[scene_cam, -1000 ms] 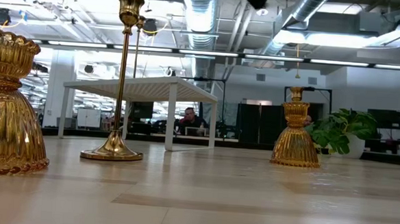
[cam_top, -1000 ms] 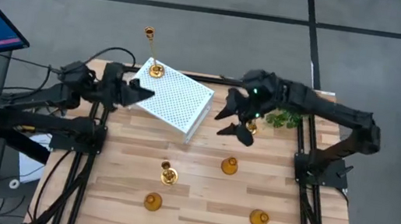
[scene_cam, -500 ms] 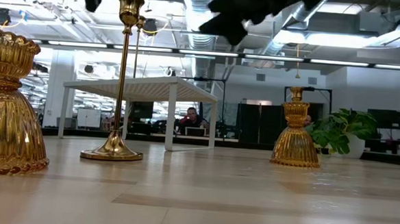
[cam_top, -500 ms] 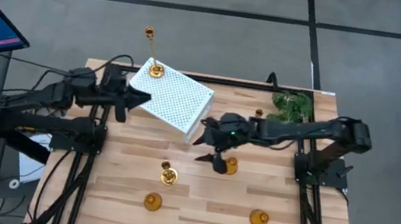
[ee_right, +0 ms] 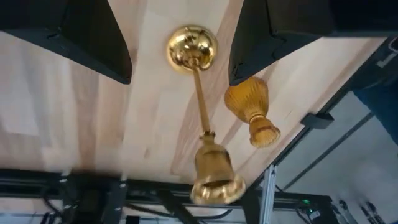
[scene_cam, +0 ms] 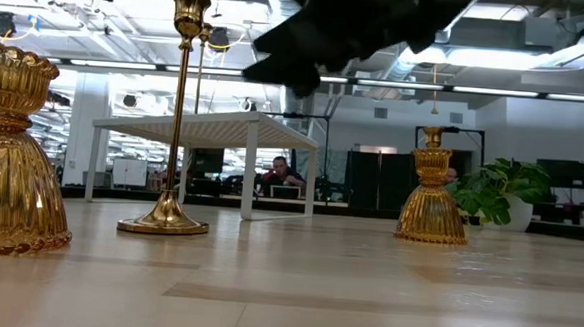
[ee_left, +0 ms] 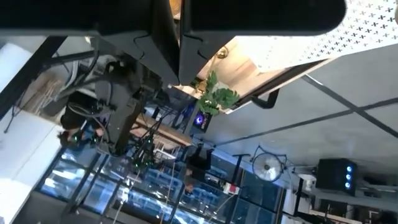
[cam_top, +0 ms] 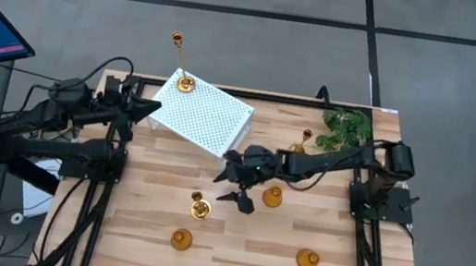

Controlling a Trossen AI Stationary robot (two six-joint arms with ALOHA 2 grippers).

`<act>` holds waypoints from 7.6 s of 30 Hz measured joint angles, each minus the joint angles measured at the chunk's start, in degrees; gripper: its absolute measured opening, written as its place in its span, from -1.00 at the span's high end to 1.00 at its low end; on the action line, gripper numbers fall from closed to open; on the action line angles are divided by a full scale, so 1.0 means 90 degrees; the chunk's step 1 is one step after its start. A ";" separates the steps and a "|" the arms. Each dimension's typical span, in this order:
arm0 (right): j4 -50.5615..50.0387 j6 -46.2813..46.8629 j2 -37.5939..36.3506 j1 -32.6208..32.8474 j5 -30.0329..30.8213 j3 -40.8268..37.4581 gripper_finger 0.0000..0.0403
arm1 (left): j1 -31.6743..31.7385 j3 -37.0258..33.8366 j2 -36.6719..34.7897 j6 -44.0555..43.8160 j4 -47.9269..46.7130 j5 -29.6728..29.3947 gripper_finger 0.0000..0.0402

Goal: Pick & Place candle stick holders
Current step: Put the bottom gold candle holder on the shelf aligned with the other gold candle holder, then put the gold candle holder on the shelf aligned with the other gold candle holder

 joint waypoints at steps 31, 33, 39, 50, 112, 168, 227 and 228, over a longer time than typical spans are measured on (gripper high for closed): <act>0.0421 0.0076 0.1343 0.0354 0.0168 0.1197 -0.27 | 0.0000 -0.1423 -0.0618 0.0072 -0.0127 0.0243 0.97; 0.0399 0.0047 0.1345 0.0356 0.0168 0.1197 -0.24 | 0.0000 -0.1535 -0.0787 -0.0022 -0.0121 0.0247 0.97; 0.0386 -0.0037 0.1345 0.0348 0.0168 0.1197 -0.05 | 0.0000 -0.1766 -0.1181 -0.0128 0.0012 0.0112 0.97; 0.0553 -0.0092 0.1345 0.0348 0.0160 0.1197 0.48 | 0.0000 -0.1909 -0.1246 -0.0221 0.0102 0.0089 0.97; -0.0422 0.0149 -0.1469 -0.0444 0.0551 0.1197 0.95 | -0.0002 -0.2441 -0.1246 -0.0197 0.0681 0.0136 0.96; -0.0789 -0.0689 0.1941 -0.3052 0.0484 0.4631 0.94 | -0.0001 -0.2441 -0.1197 -0.0319 0.0773 0.0137 0.95; -0.7236 -0.1081 -0.0918 -0.3168 0.1321 0.4629 -0.28 | 0.0000 -0.2638 -0.1202 -0.0316 0.0843 0.0446 0.97; -0.7666 -0.0984 -0.1093 -0.3129 0.1515 0.4629 -0.27 | -0.0002 -0.2736 -0.1200 -0.0327 0.0911 0.0446 0.97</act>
